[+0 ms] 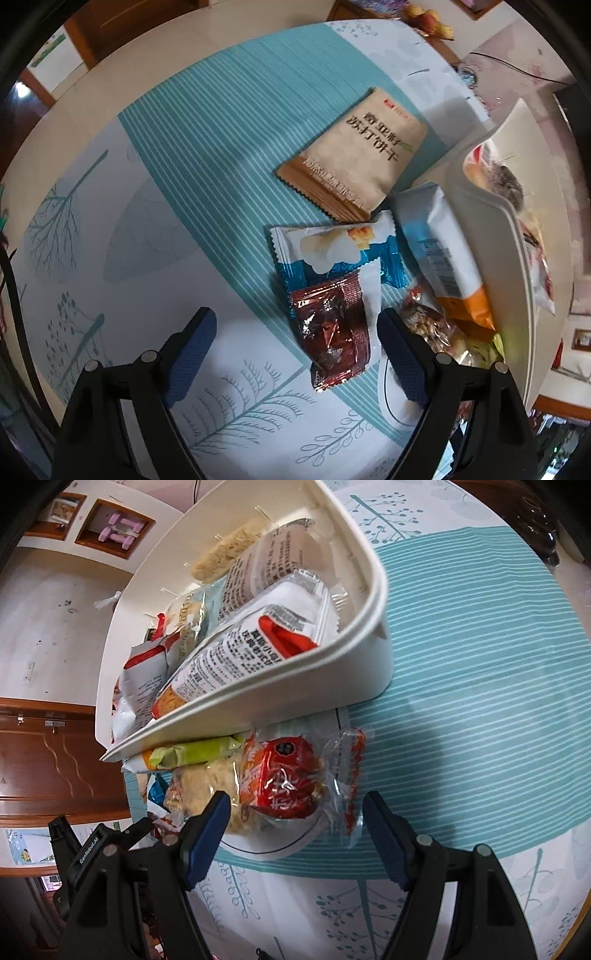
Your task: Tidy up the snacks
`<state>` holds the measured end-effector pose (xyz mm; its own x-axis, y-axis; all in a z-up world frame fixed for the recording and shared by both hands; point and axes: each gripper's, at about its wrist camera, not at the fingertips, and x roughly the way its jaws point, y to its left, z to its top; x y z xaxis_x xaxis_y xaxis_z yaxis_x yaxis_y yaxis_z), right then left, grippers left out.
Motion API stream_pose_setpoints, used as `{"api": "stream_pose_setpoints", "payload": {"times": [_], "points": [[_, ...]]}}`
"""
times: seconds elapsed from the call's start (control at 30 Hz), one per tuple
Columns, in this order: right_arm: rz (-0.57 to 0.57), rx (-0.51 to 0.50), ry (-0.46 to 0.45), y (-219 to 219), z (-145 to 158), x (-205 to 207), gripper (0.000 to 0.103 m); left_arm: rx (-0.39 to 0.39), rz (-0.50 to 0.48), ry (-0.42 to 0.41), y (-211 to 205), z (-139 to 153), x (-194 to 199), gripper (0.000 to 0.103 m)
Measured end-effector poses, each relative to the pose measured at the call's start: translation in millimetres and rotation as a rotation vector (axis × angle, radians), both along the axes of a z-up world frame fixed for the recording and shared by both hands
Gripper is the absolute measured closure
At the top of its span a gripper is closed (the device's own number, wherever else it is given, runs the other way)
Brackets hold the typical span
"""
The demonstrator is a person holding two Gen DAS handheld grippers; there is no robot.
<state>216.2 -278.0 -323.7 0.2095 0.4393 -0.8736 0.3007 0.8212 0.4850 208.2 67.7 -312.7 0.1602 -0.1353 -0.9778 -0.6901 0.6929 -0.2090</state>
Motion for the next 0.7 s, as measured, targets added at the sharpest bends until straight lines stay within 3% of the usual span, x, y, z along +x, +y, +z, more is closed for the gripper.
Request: {"api": "stream_pose_setpoints", "payload": {"times": [0.33, 0.47, 0.7], "points": [[0.007, -0.035, -0.014, 4.0, -0.4, 6.2, 0.039, 0.012, 0.009, 0.039, -15.3, -10.5, 20.3, 0.02], [0.022, -0.031, -0.029, 7.4, 0.6, 7.2, 0.047, 0.043, -0.014, 0.041, -19.0, -8.2, 28.5, 0.035], [0.024, -0.046, -0.039, 11.5, 0.7, 7.3, 0.048, 0.113, -0.044, 0.082, -21.5, -3.9, 27.9, 0.063]]}}
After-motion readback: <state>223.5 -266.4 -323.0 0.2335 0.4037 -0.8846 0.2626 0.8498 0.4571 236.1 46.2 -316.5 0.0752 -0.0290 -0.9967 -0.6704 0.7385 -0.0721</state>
